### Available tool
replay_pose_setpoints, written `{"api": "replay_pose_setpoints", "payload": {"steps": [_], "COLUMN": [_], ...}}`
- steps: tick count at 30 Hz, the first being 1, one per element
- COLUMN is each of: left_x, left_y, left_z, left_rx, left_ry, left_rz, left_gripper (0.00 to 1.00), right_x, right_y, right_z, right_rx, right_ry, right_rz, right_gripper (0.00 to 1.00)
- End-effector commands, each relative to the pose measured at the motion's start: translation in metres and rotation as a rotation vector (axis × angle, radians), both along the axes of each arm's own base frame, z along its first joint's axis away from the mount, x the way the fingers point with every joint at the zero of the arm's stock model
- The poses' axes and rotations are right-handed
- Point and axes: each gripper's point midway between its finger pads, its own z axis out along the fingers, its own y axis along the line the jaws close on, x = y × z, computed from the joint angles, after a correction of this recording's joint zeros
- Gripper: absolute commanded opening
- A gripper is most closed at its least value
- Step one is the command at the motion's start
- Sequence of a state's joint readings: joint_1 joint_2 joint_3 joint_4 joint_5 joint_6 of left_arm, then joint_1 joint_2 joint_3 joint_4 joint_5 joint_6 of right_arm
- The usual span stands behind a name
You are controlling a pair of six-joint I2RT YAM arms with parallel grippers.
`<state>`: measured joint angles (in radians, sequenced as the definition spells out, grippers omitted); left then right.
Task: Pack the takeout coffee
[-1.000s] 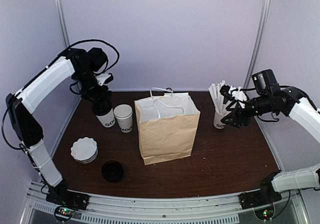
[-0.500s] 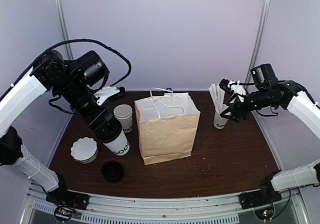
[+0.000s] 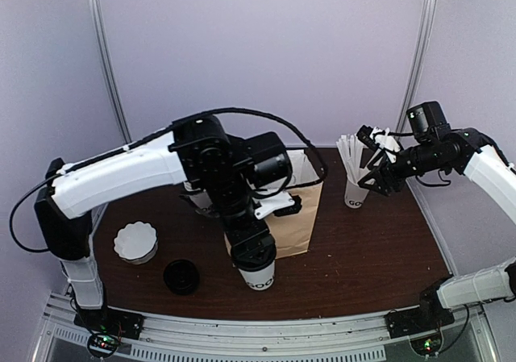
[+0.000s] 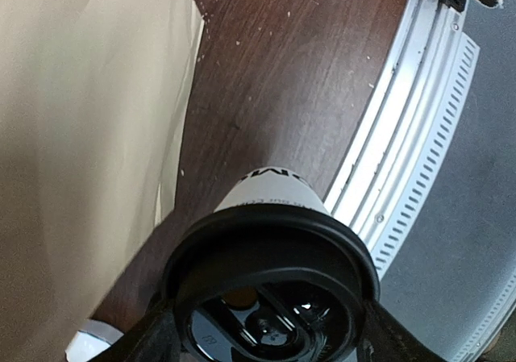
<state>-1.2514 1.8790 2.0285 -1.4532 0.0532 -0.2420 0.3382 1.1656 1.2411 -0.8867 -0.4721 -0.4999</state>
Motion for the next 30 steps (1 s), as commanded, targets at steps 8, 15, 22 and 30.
{"api": "replay_pose_setpoints", "payload": {"steps": [8, 15, 22, 30], "left_x": [0.008, 0.012, 0.009, 0.000], "left_y": [-0.072, -0.077, -0.074, -0.077], "left_z": [-0.054, -0.077, -0.084, -0.014], "left_rx": [-0.029, 0.017, 0.040, -0.076], "left_ry": [0.035, 0.038, 0.057, 0.013], "left_rz": [-0.153, -0.170, -0.178, -0.219], "left_gripper": [0.75, 0.79, 0.98, 0.97], "right_x": [-0.002, -0.007, -0.007, -0.015], "right_y": [-0.011, -0.010, -0.009, -0.007], "right_z": [0.006, 0.006, 0.006, 0.018], "right_rx": [0.001, 0.009, 0.014, 0.025], "right_ry": [-0.015, -0.007, -0.004, -0.016], "right_rz": [-0.040, -0.029, -0.028, 0.005], "right_gripper": [0.68, 0.68, 0.68, 0.70]}}
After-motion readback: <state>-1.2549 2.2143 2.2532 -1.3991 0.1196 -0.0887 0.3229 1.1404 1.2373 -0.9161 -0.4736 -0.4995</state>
